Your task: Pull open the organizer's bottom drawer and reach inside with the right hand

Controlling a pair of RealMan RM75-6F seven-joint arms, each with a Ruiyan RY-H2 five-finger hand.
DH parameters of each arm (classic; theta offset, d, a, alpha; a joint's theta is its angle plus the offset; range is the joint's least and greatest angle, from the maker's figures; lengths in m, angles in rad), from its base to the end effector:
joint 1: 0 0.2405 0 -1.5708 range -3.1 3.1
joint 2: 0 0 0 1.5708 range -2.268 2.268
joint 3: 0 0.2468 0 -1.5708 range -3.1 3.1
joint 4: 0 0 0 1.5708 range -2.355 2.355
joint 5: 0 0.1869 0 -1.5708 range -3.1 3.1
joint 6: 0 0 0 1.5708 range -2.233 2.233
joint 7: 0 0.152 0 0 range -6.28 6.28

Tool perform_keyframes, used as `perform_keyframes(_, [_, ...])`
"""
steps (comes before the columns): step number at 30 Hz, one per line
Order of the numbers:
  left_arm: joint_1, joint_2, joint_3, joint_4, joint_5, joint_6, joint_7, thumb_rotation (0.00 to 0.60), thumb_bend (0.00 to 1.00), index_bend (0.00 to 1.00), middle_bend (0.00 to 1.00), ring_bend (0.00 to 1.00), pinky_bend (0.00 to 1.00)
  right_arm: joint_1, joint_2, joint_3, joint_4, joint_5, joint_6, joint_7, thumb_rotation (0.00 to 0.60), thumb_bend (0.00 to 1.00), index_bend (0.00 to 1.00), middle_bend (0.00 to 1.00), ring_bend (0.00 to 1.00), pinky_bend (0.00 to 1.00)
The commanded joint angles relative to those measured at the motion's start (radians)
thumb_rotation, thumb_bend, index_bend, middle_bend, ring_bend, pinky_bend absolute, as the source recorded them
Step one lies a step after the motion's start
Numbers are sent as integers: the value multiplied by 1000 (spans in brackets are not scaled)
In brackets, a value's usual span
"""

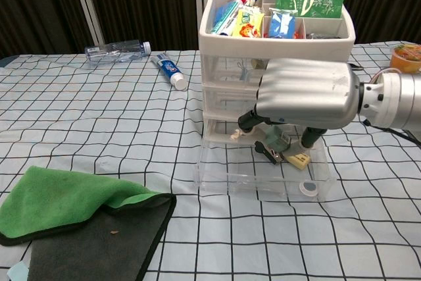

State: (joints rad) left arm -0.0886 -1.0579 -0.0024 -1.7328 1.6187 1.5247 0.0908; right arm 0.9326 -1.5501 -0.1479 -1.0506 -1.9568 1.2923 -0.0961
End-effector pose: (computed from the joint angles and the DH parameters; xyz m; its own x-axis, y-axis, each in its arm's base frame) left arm -0.2602 0.1758 0.1773 0.4309 0.0010 0.9024 0.8946 -0.1317 -0.4270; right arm -0.1084 -0.3151 0.0038 0.6508 0.3346 0.6815 -0.0581 -0.8731 0.4842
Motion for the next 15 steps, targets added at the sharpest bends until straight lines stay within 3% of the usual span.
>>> perform_keyframes(1, [0, 1, 1, -1, 5, 2, -3, 600, 0, 0, 0, 0, 0, -7, 33, 18, -36, 17, -7, -34, 600, 0, 620, 1000, 970, 768])
perform_keyframes(15, [16, 10, 17, -1, 47, 37, -17, 600, 0, 0, 0, 0, 0, -68, 162, 19, -140, 41, -6, -116, 600, 0, 616, 1000, 970, 767])
